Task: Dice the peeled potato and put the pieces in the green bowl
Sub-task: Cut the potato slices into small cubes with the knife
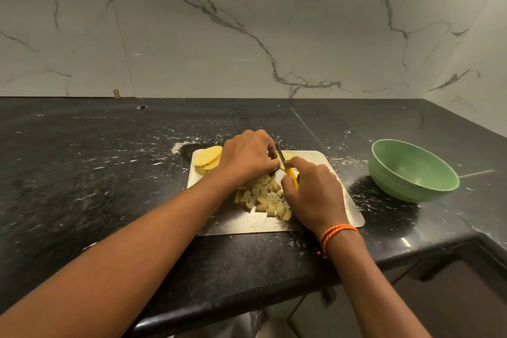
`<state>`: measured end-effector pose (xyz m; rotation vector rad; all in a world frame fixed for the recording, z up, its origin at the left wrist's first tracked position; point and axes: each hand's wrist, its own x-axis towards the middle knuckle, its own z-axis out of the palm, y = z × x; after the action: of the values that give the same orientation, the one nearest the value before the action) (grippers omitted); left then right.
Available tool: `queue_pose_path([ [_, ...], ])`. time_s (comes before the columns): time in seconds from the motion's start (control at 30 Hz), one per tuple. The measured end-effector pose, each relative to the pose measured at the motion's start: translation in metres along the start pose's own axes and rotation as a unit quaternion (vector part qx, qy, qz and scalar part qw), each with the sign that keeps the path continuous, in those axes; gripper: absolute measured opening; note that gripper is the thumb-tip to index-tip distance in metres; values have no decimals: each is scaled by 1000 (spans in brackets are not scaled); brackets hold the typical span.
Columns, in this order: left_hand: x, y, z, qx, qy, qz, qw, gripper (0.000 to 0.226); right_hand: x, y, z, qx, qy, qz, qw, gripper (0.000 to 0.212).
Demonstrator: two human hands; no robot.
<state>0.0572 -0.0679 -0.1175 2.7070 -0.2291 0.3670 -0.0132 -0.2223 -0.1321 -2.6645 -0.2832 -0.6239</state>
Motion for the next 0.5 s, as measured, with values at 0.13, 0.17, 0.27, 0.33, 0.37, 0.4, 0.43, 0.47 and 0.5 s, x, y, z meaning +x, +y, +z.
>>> queue_pose_path([
  [0.13,0,1,2,6,10,-2,1000,22,-4,0,-3,2,-19,-13,1000,26],
  [0.17,-1,1,3,5,12,-2,1000,22,-7,1,-5,3,-22,-20,1000,28],
  [0.27,-1,1,3,5,19,-2,1000,23,-24,5,-15,11,-27,-35,999,31],
  [0.33,-1,2,3,7,18,-2,1000,23,-38,9,-22,13,-27,-36,999,32],
  [0.37,-1,2,3,8,16,-3,1000,24,-44,11,-26,13,-27,-33,999,31],
  [0.4,-1,3,3,10,13,-3,1000,24,-51,14,-30,12,-26,-28,999,30],
  [0.43,-1,3,3,11,11,-4,1000,24,-56,16,-34,11,-25,-21,999,30],
  [0.47,-1,3,3,12,9,-4,1000,24,-61,17,-38,11,-23,-14,1000,29],
  [0.5,-1,3,3,12,7,-3,1000,24,-65,18,-42,15,-21,-9,1000,29],
])
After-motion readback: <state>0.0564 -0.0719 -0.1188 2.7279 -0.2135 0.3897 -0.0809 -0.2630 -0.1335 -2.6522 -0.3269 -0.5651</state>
